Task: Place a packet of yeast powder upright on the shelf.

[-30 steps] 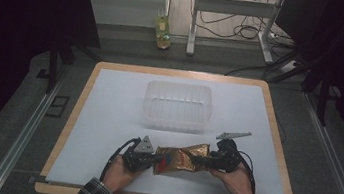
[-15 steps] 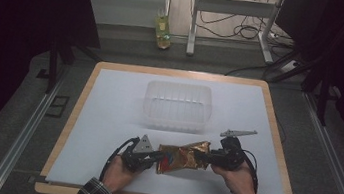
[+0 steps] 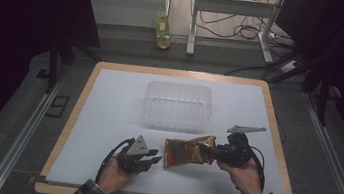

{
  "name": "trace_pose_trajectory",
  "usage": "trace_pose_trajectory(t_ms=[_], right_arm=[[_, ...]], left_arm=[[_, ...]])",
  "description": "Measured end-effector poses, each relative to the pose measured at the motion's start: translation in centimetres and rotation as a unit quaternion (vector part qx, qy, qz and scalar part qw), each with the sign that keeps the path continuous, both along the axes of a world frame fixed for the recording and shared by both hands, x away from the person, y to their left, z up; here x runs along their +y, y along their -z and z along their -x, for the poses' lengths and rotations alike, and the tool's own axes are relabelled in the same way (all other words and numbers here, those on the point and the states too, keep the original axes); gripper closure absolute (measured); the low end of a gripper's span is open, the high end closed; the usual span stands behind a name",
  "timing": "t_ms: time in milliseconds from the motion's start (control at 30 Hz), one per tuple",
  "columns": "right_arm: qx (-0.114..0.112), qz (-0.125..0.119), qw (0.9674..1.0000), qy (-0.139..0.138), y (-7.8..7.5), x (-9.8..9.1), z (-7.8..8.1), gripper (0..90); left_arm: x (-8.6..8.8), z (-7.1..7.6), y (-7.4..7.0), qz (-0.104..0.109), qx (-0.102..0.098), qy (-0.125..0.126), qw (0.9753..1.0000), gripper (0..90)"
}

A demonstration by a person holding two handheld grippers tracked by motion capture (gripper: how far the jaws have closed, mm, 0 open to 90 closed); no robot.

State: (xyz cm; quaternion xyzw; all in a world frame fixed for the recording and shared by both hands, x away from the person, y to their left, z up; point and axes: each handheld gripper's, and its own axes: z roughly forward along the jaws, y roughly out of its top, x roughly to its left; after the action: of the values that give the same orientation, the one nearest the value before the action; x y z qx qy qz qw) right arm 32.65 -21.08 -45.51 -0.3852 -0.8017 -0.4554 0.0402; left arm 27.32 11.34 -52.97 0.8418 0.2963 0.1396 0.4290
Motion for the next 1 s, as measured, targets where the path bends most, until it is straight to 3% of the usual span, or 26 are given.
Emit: trace_pose_trajectory(t_ms=[400, 1000], right_arm=[[-0.013, -0.008, 0.9999, 0.004, -0.9, -0.3, 0.0, 74.3], [-0.03, -0.012, 0.9993, 0.021, -2.6, -0.5, -0.5, 74.4]], left_arm=[[0.2, 0.5, -0.3, -0.006, -0.015, -0.005, 0.9999, 60.2], [1.1, 2.5, -1.1, 0.004, -0.035, -0.01, 0.9993, 36.4]])
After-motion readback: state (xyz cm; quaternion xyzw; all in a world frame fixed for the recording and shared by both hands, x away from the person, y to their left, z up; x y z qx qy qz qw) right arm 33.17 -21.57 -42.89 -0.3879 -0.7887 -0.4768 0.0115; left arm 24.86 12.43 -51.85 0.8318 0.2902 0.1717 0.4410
